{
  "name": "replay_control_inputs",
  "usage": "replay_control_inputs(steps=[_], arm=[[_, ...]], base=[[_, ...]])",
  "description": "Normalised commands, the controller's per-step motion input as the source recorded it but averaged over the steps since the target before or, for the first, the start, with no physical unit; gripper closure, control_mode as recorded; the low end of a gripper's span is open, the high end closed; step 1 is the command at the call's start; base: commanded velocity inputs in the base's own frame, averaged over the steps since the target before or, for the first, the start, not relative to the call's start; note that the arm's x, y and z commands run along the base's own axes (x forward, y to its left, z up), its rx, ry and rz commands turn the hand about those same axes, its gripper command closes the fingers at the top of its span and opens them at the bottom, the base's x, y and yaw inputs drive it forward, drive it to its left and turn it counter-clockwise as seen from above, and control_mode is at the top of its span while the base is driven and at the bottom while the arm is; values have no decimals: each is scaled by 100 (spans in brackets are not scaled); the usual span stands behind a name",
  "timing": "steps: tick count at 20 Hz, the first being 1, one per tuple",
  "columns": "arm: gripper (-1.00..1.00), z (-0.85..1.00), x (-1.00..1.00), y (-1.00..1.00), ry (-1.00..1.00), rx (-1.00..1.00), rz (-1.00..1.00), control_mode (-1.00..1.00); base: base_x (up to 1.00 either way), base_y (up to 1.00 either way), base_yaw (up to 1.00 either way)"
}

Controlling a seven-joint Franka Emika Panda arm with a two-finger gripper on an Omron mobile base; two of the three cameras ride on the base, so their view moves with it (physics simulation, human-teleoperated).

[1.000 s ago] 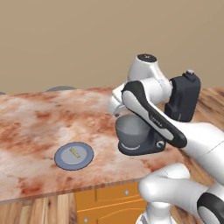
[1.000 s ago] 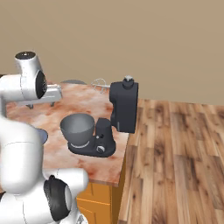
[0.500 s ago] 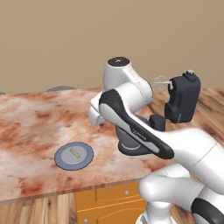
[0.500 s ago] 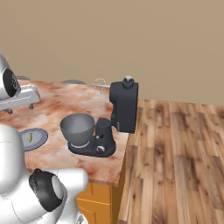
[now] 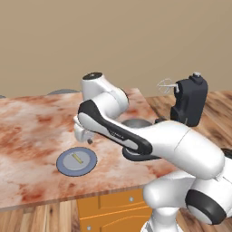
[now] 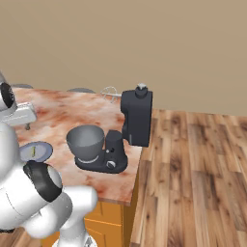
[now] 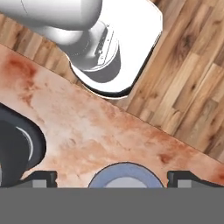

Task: Add butter and sugar cubes to the stand mixer bowl and then turn on the stand mixer to begin making frosting.

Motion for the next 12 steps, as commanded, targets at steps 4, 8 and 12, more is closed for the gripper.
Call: replay_control_inputs(steps=[4,8,12], arm=[[-100,-65,45,56,25,-1,0,-100],[-100,-65,34,45,10,0,0,-100],[-100,-61,20,3,0,0,0,-100]], base=[[0,0,0],[0,0,0],[0,0,0]])
